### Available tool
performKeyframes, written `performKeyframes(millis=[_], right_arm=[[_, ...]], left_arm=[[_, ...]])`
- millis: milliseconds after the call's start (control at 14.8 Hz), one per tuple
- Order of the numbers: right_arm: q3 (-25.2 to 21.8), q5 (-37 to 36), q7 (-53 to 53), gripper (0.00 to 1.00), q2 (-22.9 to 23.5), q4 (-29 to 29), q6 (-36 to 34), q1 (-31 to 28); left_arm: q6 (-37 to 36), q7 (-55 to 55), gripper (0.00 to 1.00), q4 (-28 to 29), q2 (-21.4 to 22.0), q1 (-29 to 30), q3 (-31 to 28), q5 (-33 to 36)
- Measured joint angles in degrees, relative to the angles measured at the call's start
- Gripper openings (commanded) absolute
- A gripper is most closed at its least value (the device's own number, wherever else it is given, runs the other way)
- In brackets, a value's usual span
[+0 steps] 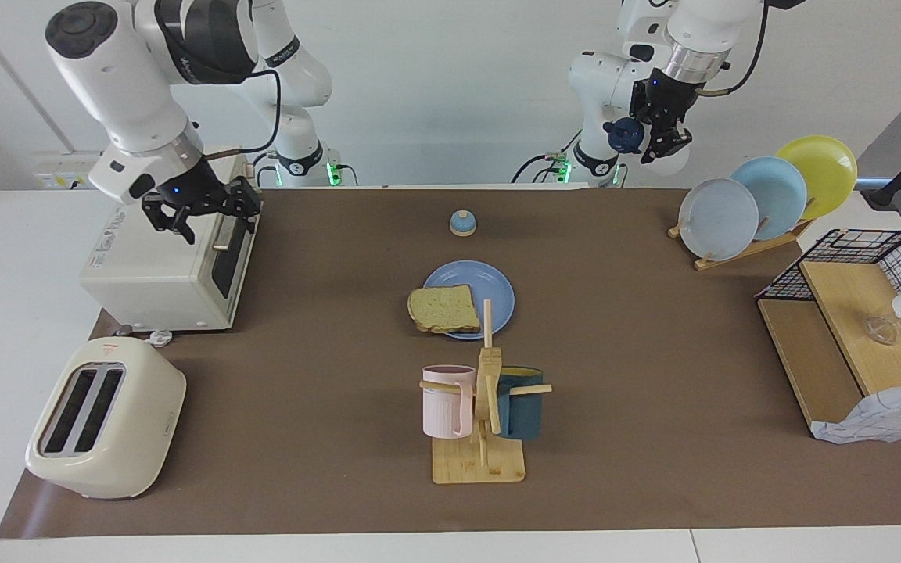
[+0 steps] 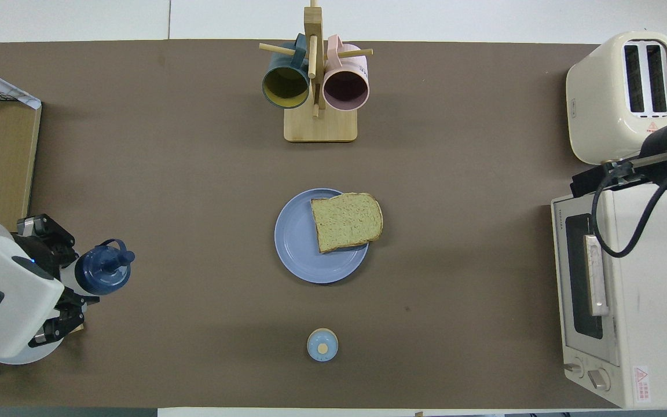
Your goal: Put bread on plate and add seasoning
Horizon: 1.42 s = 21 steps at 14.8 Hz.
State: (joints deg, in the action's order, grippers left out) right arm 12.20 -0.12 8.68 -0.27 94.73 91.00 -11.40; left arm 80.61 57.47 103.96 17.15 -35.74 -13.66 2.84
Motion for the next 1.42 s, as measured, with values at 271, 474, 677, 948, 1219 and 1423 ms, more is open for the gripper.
performKeyframes(millis=[271,474,677,948,1219,1423], right_arm=[[-0.1,-2.83,-0.11,1.0,0.76,-4.98,-6.82,0.09],[-3.0,-3.37,-0.19,1.0,2.85,-9.46,-11.73,2.25],[-5.66,-3.37,-0.19,1.0,3.42,-11.2,-12.37,4.47],[-7.05,-3.48,-1.4,1.0,3.41,-10.73,-12.39,7.55],[-8.86,-3.9,-1.4,1.0,3.4,-10.48,-11.18,8.01],[-9.23,-3.9,-1.4,1.0,3.4,-10.28,-11.18,8.03]], left_arm=[[0.09,0.0,0.41,0.12,0.0,0.0,0.24,0.0],[0.09,-0.01,0.41,0.21,0.0,0.0,0.24,0.0],[0.09,-0.01,0.41,0.25,0.0,0.0,0.25,0.0],[0.14,-0.02,0.41,0.25,0.0,0.0,0.79,0.0],[0.16,-0.23,0.41,0.26,0.0,0.0,0.87,0.0],[0.25,-0.36,0.41,0.27,0.0,0.0,0.87,0.0]])
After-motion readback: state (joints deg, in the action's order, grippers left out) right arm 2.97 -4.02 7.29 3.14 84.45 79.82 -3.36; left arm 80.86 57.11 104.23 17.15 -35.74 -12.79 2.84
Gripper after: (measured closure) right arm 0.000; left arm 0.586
